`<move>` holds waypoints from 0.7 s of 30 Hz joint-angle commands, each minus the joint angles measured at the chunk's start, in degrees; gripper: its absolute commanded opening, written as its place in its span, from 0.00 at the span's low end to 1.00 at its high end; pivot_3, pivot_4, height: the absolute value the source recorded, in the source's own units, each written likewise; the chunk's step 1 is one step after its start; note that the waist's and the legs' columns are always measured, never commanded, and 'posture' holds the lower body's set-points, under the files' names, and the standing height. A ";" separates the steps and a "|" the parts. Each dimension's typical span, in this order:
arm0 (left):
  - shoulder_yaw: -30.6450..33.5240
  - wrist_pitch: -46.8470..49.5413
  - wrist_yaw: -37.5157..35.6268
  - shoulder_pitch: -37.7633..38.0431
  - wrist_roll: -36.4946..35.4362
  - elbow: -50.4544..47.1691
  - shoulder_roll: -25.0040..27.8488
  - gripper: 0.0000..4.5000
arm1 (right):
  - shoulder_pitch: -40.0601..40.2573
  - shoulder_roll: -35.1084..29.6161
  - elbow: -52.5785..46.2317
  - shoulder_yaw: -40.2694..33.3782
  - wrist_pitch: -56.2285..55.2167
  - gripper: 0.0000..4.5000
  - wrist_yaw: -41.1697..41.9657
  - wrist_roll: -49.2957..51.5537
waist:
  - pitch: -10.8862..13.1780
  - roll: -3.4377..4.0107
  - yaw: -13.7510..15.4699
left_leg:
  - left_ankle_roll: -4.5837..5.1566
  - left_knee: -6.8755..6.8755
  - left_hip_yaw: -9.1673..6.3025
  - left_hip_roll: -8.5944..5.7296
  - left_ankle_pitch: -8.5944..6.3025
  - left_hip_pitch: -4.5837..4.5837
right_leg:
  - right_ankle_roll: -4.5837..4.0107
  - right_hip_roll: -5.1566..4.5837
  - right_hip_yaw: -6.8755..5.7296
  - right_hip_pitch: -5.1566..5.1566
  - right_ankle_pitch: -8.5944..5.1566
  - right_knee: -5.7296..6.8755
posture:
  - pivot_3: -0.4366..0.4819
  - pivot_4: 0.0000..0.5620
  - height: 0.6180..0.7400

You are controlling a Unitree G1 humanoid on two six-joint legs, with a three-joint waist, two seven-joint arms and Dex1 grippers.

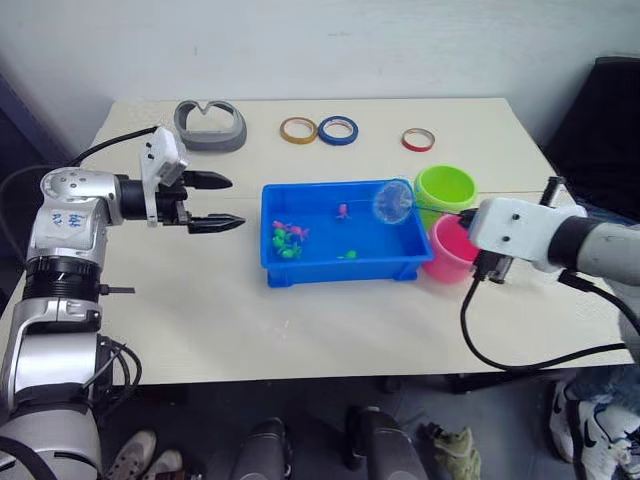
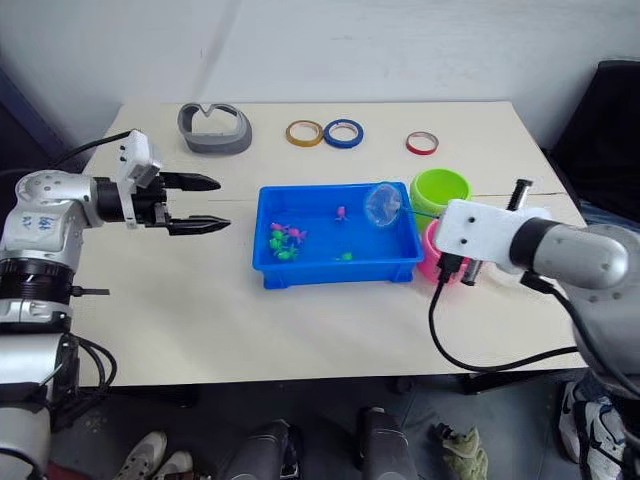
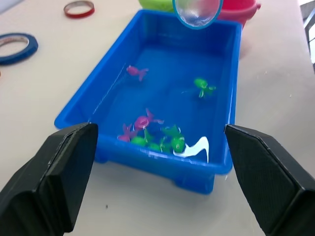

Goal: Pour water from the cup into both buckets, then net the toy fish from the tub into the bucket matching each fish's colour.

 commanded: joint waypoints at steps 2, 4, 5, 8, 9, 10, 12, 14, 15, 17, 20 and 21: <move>3.78 2.86 0.60 3.36 -1.67 -5.26 3.86 0.99 | -3.51 5.30 1.18 4.89 3.30 0.00 -2.55 0.75 | 0.00 0.00 0.00 | -0.01 0.00 -0.01 0.02 0.00 -0.01 | -0.01 0.01 -0.01 -0.01 -0.01 0.01 | 0.48 0.27 0.78; 4.99 3.26 1.15 4.79 -2.19 -6.15 4.62 0.99 | -4.38 7.26 2.19 7.14 3.97 0.00 -3.66 -0.03 | 0.00 0.00 0.09 | -0.01 0.01 0.00 0.01 0.00 -0.01 | -0.01 -0.01 0.00 -0.02 -0.01 0.02 | 0.48 0.27 0.78; 5.43 3.36 1.36 5.25 -2.38 -6.45 4.84 0.99 | -4.69 8.00 2.67 7.97 4.02 0.00 -4.14 -0.31 | 0.00 0.00 0.25 | 0.00 0.01 -0.01 0.01 0.00 -0.02 | -0.01 -0.01 -0.01 -0.02 -0.01 0.01 | 0.48 0.27 0.78; 6.54 4.49 2.18 6.04 -3.12 -7.20 4.83 0.99 | -6.20 10.61 4.80 10.79 4.47 0.00 -6.35 -1.56 | 0.00 0.00 0.38 | 0.02 0.03 -0.02 -0.05 -0.01 -0.06 | -0.01 -0.07 -0.04 -0.02 0.00 0.01 | 0.48 0.27 0.78; 7.02 5.03 2.52 6.18 -3.55 -7.39 4.59 0.99 | -6.87 11.52 5.94 11.96 4.61 0.00 -7.34 -2.36 | 0.00 -0.01 0.33 | 0.03 0.05 -0.02 -0.06 -0.01 -0.05 | 0.00 -0.08 -0.04 -0.01 0.00 0.00 | 0.48 0.27 0.78; 7.41 5.50 2.83 6.27 -3.97 -7.54 4.38 0.99 | -7.38 12.19 6.91 12.83 4.57 0.00 -8.10 -3.11 | 0.00 -0.01 0.22 | 0.03 0.05 -0.01 -0.06 -0.02 -0.05 | 0.00 -0.08 -0.03 0.00 0.00 0.01 | 0.48 0.27 0.78; 8.02 6.24 3.25 6.63 -4.79 -7.95 4.08 0.99 | -7.99 13.30 8.24 14.14 4.64 0.00 -9.11 -4.08 | 0.00 0.00 0.17 | 0.03 0.04 -0.01 -0.04 -0.02 -0.05 | 0.00 -0.06 -0.03 -0.01 0.00 0.06 | 0.48 0.27 0.78; 8.36 6.56 3.39 7.49 -5.24 -8.73 4.03 0.99 | -8.36 14.28 9.04 15.15 4.96 0.00 -9.83 -4.68 | 0.00 0.00 0.14 | 0.02 0.00 -0.01 -0.04 -0.02 -0.06 | 0.00 -0.05 -0.04 -0.02 0.00 0.25 | 0.48 0.27 0.78; 8.33 6.42 3.38 8.16 -5.18 -9.05 4.15 0.99 | -8.60 14.83 9.54 15.76 5.14 0.00 -10.27 -5.11 | 0.00 0.00 0.14 | 0.02 0.00 -0.01 -0.04 -0.02 -0.06 | 0.00 -0.05 -0.05 -0.02 0.00 0.24 | 0.48 0.27 0.78; 8.23 5.98 3.34 9.25 -4.90 -9.44 4.39 0.99 | -9.01 15.62 10.32 16.64 5.49 0.00 -10.95 -6.04 | 0.00 0.00 -0.08 | 0.02 0.00 0.01 -0.04 -0.02 -0.05 | 0.00 -0.05 -0.03 -0.02 0.00 0.25 | 0.48 0.27 0.78; 8.47 5.69 3.71 10.41 -4.92 -9.81 4.46 0.99 | -9.30 16.35 10.93 17.64 5.86 0.00 -11.58 -7.01 | 0.00 0.00 -0.02 | 0.02 0.00 0.01 -0.02 -0.02 -0.05 | 0.00 -0.03 -0.03 -0.03 0.00 0.26 | 0.48 0.27 0.78; 8.58 5.49 3.95 10.81 -4.92 -9.85 4.39 0.99 | -9.39 16.62 11.12 17.91 5.98 0.00 -11.67 -7.28 | 0.00 0.00 0.02 | 0.02 0.00 0.01 -0.02 -0.02 -0.05 | 0.00 -0.03 -0.03 -0.03 0.00 0.26 | 0.48 0.27 0.78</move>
